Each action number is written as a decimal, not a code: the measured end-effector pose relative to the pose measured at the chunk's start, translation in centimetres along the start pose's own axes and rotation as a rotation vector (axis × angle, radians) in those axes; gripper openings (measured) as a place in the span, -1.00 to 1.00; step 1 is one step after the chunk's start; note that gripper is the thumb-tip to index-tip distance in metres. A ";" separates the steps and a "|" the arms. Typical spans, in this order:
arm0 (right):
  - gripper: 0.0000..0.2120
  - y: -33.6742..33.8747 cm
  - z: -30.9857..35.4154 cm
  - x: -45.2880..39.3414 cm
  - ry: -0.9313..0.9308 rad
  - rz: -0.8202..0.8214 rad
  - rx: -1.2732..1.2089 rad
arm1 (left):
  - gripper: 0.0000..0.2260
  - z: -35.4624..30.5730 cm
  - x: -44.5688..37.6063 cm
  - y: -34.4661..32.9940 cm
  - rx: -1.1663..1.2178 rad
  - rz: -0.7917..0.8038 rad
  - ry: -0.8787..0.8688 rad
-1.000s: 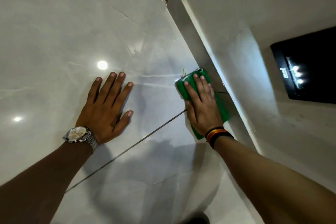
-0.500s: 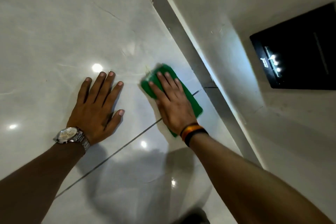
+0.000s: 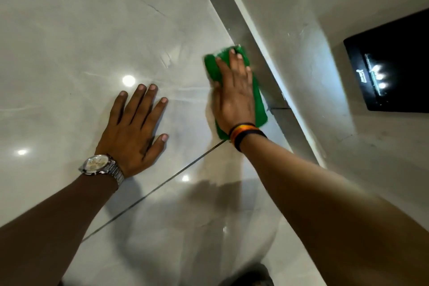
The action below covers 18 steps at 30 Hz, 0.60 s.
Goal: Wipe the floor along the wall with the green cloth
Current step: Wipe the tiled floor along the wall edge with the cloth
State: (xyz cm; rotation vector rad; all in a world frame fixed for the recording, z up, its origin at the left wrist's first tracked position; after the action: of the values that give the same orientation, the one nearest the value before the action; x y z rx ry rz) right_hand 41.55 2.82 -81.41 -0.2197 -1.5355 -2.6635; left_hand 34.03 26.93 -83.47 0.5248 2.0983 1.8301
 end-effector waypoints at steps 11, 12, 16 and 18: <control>-0.43 2.7 -8.8 18.5 -0.038 0.215 0.137 | -0.33 0.1 0.0 -0.2 -0.012 -0.005 0.009; -0.43 3.5 -10.4 19.9 -0.123 0.208 0.168 | -0.33 0.1 0.1 -0.2 -0.012 -0.003 0.007; -0.45 4.4 -11.6 17.2 -0.102 0.237 0.168 | -0.32 0.1 0.1 -0.3 -0.010 0.007 0.006; -0.46 3.7 -9.6 13.1 0.008 0.228 0.125 | -0.32 0.1 0.1 -0.3 -0.005 0.003 0.005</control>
State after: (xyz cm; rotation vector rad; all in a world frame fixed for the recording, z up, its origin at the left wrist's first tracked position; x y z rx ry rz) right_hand 28.13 -7.07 -80.94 -0.3529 -1.5634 -2.3844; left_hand 34.01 27.03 -83.76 0.5233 2.0961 1.8400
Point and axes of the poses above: each hand's wrist, its own x-axis away from the middle knuckle, its own y-axis out of the back of the hand, z = x × y, the point moved 3 cm from there along -x, towards the middle knuckle, and after that the axes turned 9 degrees about -x, right-handed, at the moved point
